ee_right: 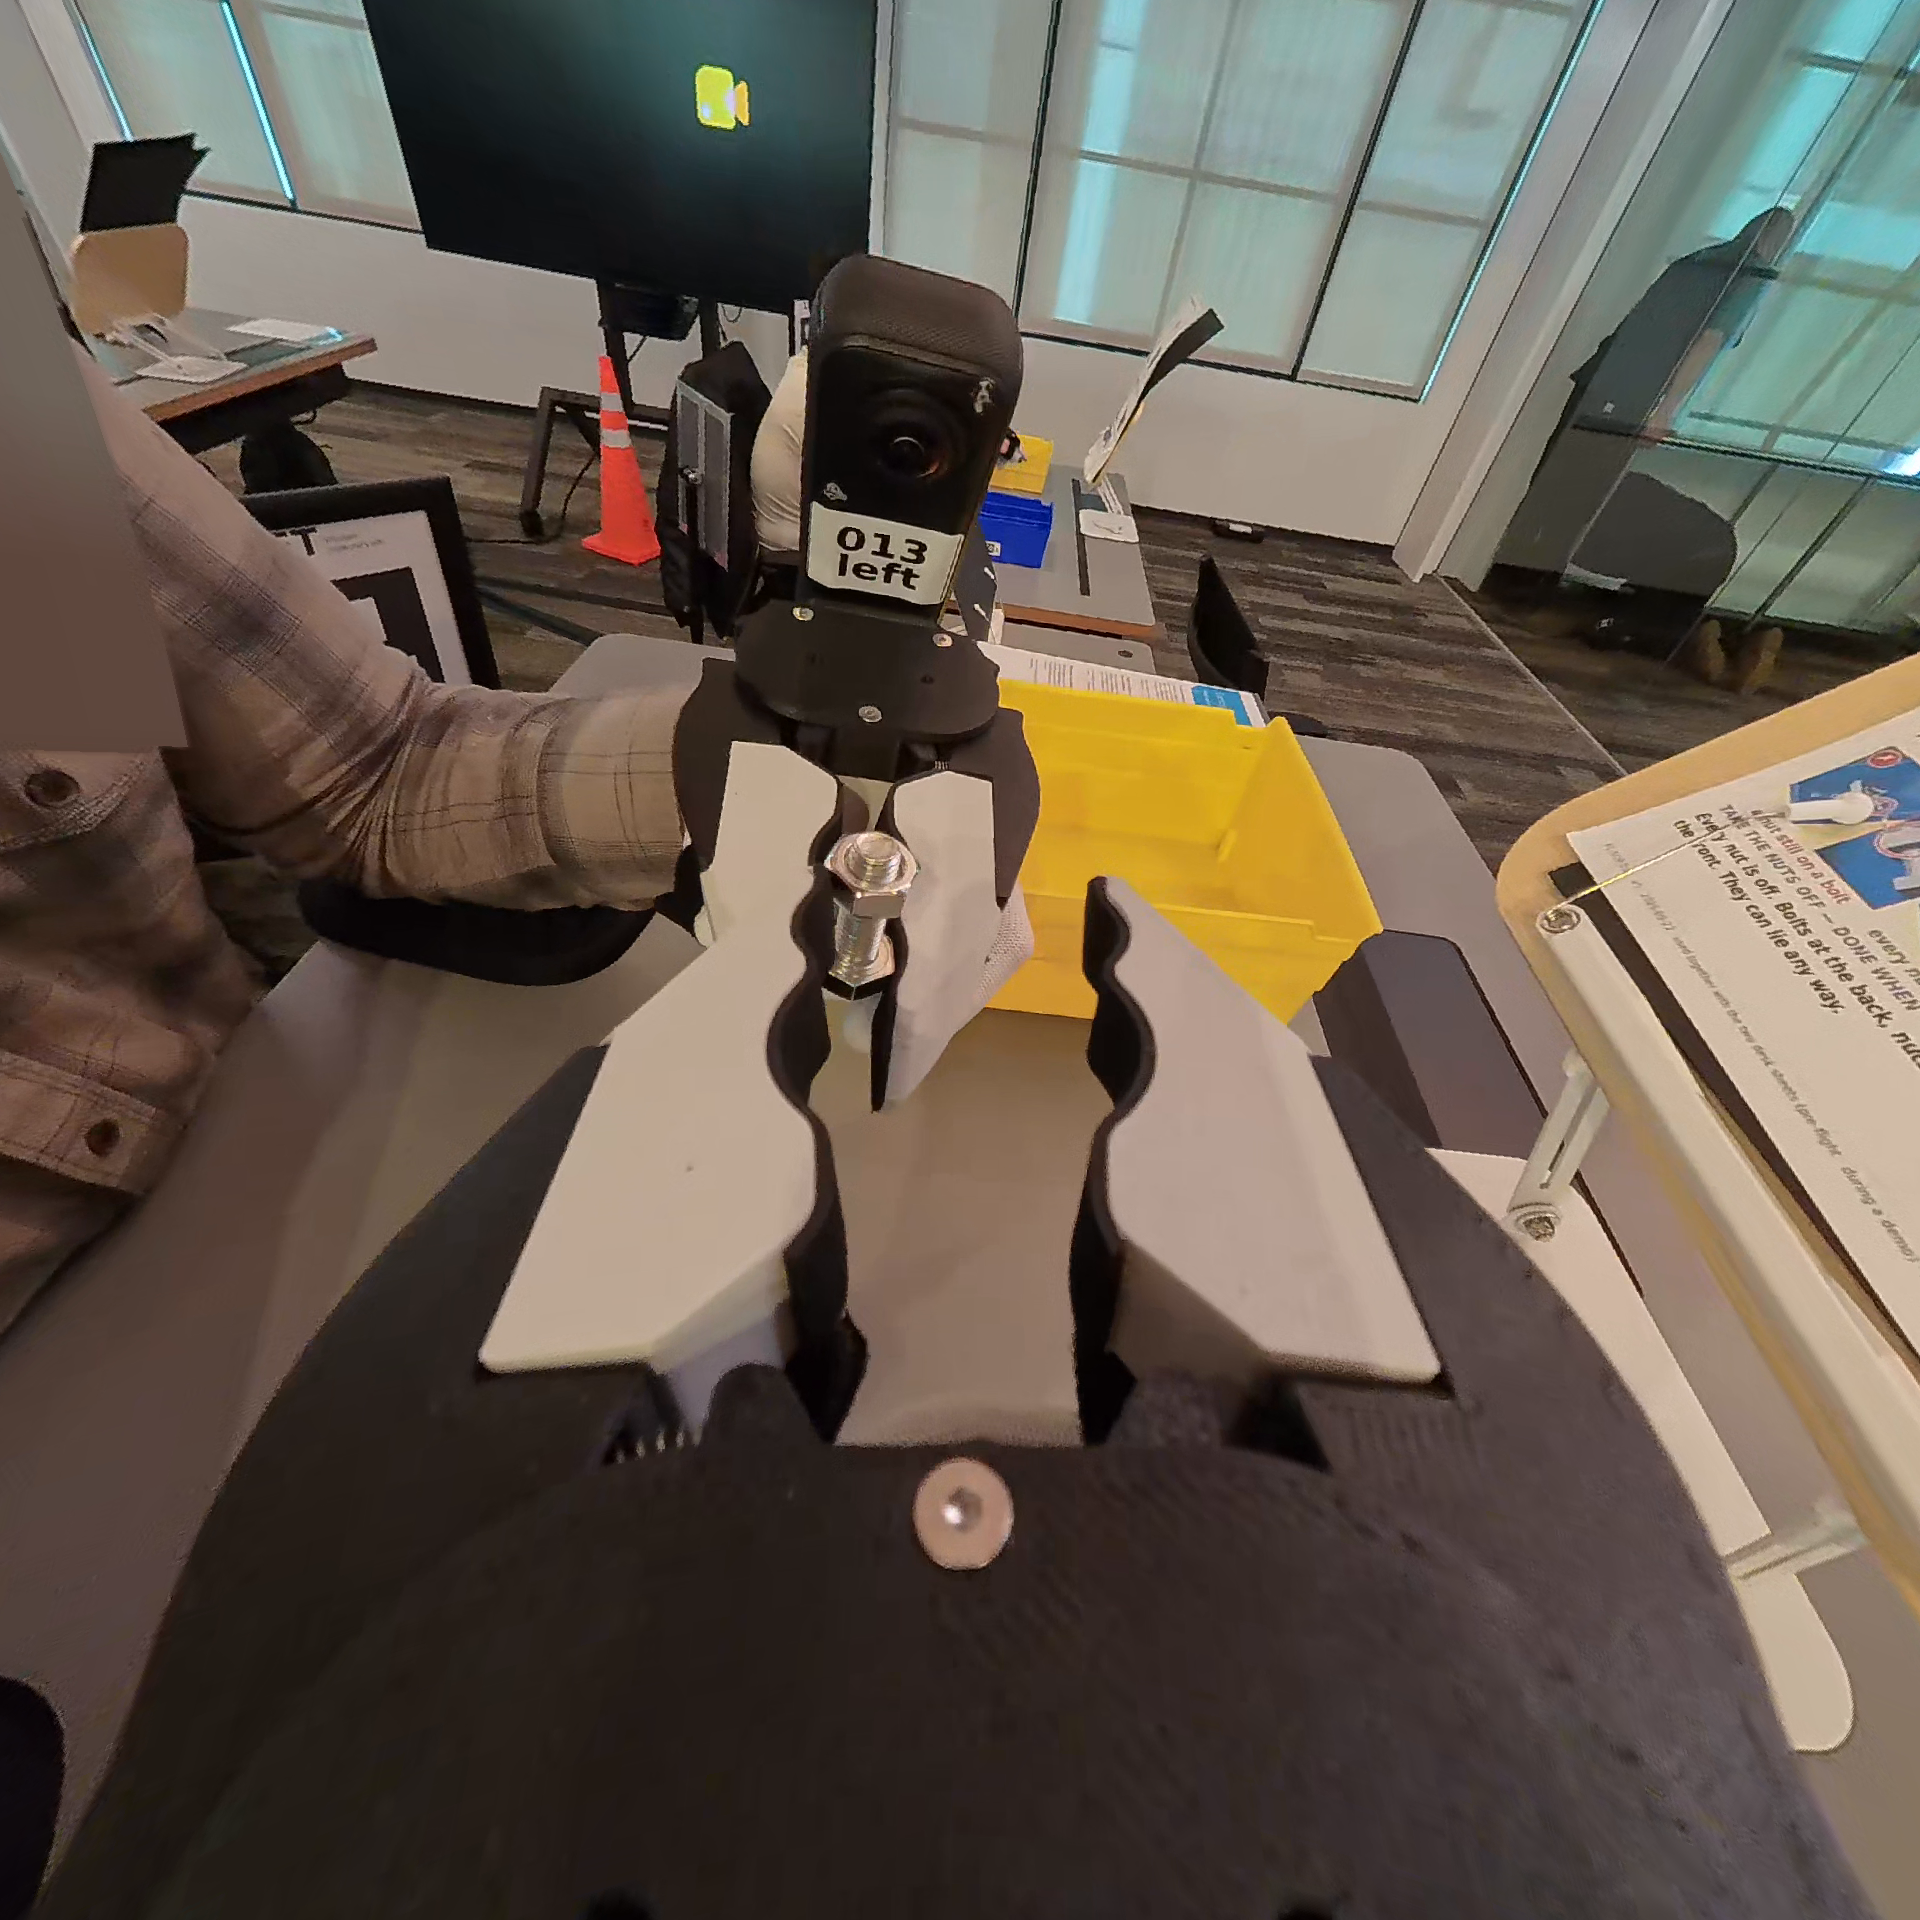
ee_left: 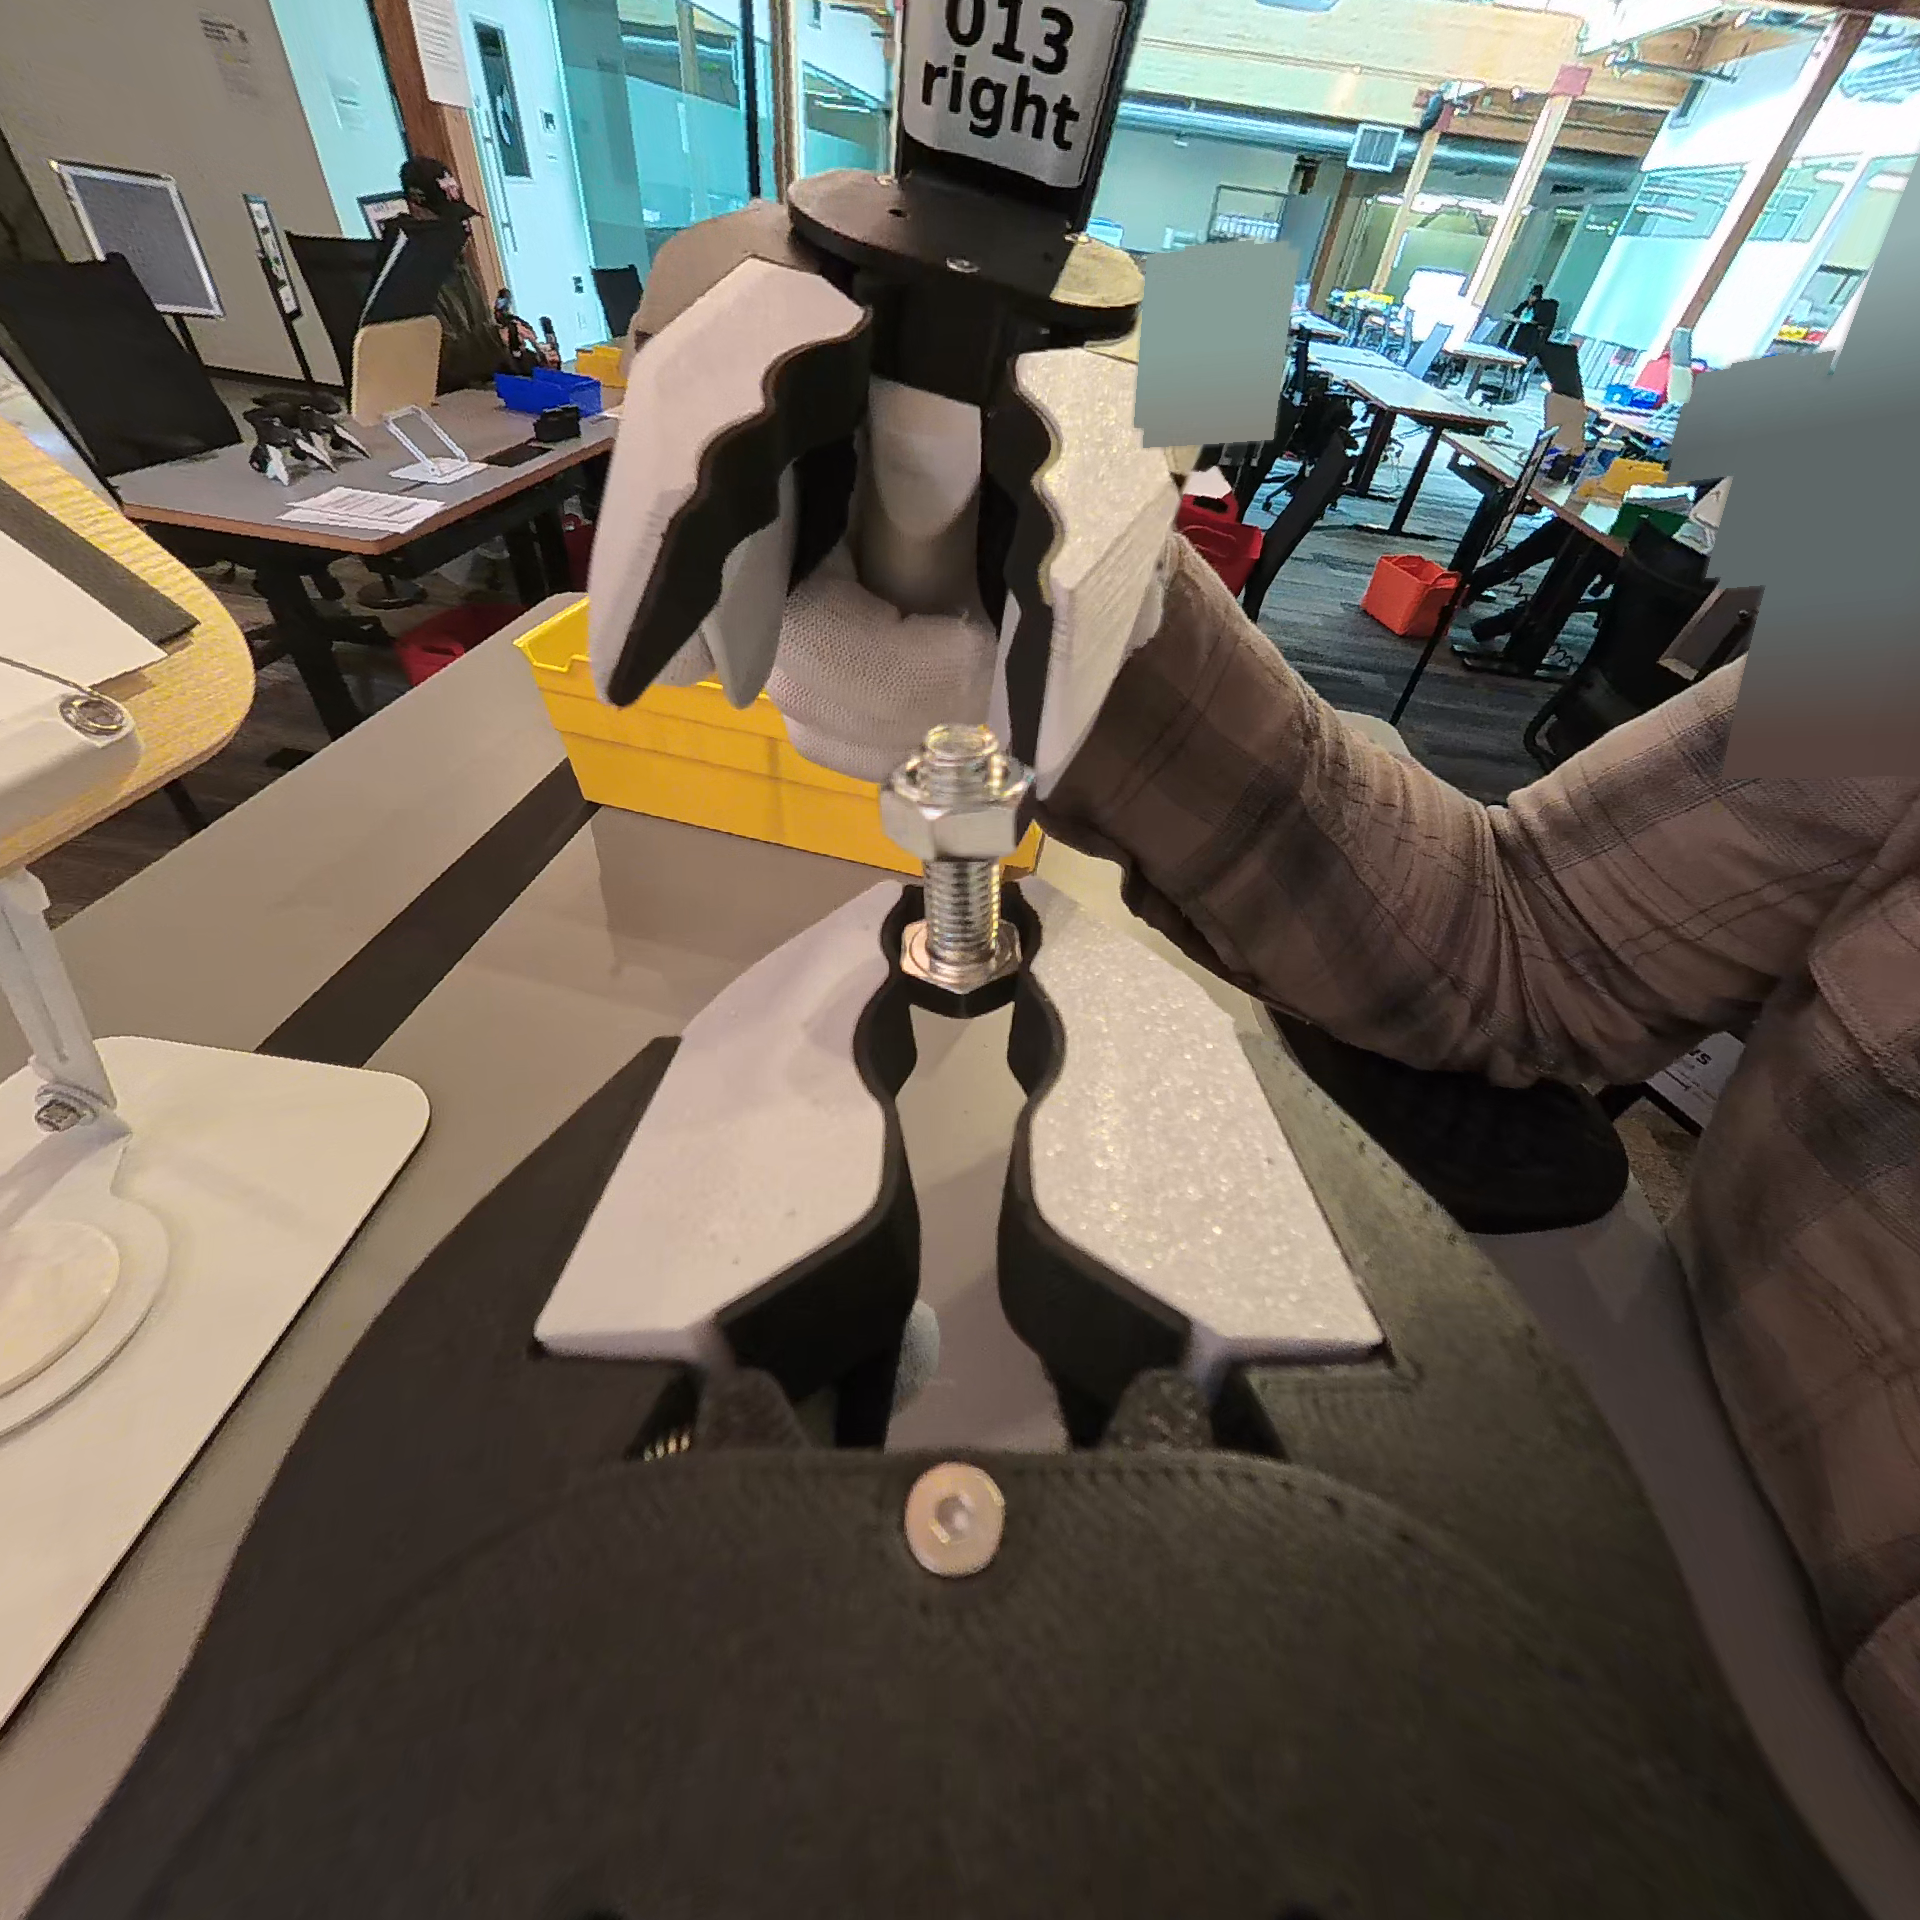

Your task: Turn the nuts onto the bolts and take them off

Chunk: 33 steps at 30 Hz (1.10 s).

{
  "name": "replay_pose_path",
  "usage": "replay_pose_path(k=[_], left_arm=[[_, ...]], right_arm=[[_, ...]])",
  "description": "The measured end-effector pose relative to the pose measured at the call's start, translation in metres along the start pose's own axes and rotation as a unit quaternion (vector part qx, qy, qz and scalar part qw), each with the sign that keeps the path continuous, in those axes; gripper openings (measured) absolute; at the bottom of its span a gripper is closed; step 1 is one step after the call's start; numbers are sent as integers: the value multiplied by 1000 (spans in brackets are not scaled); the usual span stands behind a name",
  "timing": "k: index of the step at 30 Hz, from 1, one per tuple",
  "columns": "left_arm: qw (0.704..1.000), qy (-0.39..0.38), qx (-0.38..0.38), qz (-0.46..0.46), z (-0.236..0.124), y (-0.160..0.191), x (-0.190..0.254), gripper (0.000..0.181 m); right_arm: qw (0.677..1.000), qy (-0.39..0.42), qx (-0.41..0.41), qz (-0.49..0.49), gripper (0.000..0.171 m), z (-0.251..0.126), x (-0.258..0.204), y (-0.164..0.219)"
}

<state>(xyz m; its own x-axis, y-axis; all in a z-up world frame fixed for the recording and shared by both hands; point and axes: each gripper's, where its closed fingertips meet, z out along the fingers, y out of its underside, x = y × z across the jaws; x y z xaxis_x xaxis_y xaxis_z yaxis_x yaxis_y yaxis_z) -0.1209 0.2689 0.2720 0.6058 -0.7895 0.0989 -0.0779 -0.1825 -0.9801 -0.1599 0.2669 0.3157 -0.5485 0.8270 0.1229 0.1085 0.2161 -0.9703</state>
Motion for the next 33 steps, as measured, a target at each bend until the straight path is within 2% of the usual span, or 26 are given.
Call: replay_pose_path(k=[1, 2, 5, 6, 10, 15, 19, 29, 30, 32, 33], left_arm=[[1000, 7, 1, 1, 0, 0, 2, 14], [1000, 10, 4, 5, -1, -2, 4, 14], [999, 19, 0, 27, -3, -5, 13, 14], [1000, 16, -1, 26, -2, -5, 12, 14], [1000, 10, -1, 9, 0, -1, 5, 14], [1000, 3, 1, 10, 0, -2, 4, 14], [1000, -1, -2, 9, 0, -1, 2, 14], [1000, -6, -14, 19, 2, 3, 2, 14], [1000, -9, -15, 24, 1, 3, 1, 14], [1000, 7, 1, 29, -2, -5, 9, 14], [1000, 1, -2, 28, -1, -5, 8, 14]], right_arm=[[1000, 1, 1, 2, 47, -1, 1, 0], [1000, 13, 3, 4, 40, -4, 6, -1], [984, 167, -45, 53, 18, -23, 66, 24], [988, 143, -46, 49, 20, -23, 60, 28], [999, 18, 30, 17, 37, -16, 13, -4], [1000, -14, 2, -10, 51, -2, -5, 2], [1000, -26, 7, -11, 51, 2, -11, -3], [1000, 0, -7, 0, 49, -1, 0, 0], [999, 32, -20, 12, 44, -6, 13, 6], [981, 169, -81, 44, 33, -27, 65, 34], [983, 151, -88, 49, 28, -29, 60, 41]])
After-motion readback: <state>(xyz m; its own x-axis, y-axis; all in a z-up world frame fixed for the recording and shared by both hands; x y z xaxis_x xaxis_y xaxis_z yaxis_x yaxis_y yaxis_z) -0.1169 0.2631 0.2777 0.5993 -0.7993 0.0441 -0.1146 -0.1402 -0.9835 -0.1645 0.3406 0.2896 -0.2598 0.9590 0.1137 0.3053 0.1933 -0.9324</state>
